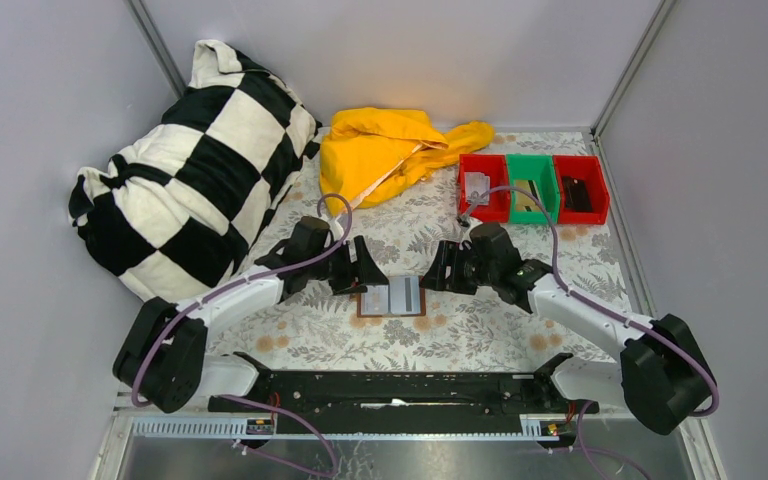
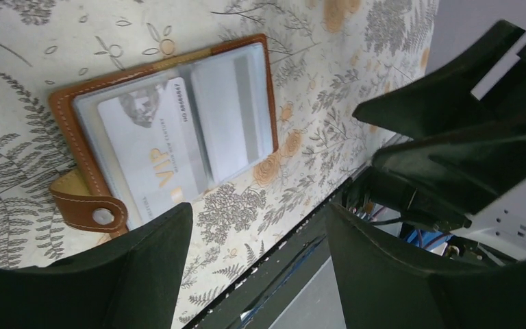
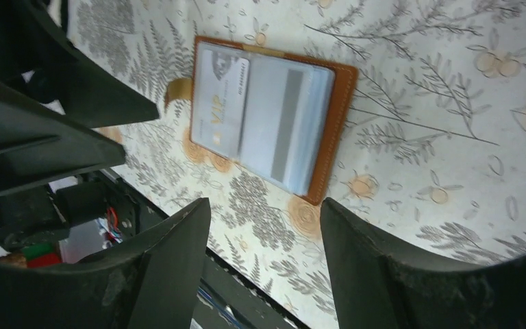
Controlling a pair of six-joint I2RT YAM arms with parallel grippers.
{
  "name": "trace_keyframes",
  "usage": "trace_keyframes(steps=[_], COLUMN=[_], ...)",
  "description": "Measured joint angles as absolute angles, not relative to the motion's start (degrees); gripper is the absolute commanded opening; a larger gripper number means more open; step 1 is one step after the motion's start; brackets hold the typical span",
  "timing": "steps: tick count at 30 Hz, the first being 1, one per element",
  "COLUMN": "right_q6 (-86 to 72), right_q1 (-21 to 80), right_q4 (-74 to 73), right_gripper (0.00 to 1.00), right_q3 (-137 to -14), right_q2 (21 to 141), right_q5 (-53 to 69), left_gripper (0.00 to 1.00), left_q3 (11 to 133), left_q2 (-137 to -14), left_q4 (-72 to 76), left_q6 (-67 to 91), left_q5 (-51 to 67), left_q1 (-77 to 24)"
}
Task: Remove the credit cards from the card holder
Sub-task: Remove the credit card from the card holder.
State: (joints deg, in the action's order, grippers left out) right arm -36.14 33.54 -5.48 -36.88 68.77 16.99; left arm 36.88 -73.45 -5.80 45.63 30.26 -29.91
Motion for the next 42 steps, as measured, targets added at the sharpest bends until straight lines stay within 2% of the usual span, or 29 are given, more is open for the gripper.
trace_keyframes(steps=[3,7,10,12,19,24,42], right_q6=[-38.87,-41.69,-43.83,-45.65,-48.99,-50.39,-51.70], right_q1=[34.76,34.96,35.03,35.18,36.29,37.43,40.16], right_q4=[-0.91,5.93,11.33,15.62,23.53,26.15,25.85], right_gripper=[0.63,0.41,0.36,0.36,0.36,0.43,0.43], right_q3=[-35.77,-35.40,-35.27,-34.70,-34.33,-34.83,-38.00], right_q2=[69.76,72.69,76.66,79.55,87.92,92.16,98.87], right_q5=[17.02,18.83,21.82,23.86,27.81,28.25,24.49], left_gripper=[0.69,0.57,0.45,0.39,0.30,0.28,0.21], left_q3=[36.88,36.88,36.88,36.88,36.88,36.71,35.55], left_q2=[-75.33,-79.15,-81.65,-82.54,-83.40,-84.42,-90.76], left_q4=[-5.17,-3.31,-2.61,-2.48,-2.83,-3.49,6.81], left_q6=[46.78,48.01,48.86,49.06,48.45,47.51,47.35], left_q5=[28.77,27.09,26.41,25.91,23.00,20.05,24.47], left_q1=[-29.89,-29.78,-29.74,-29.74,-29.71,-29.71,-29.45])
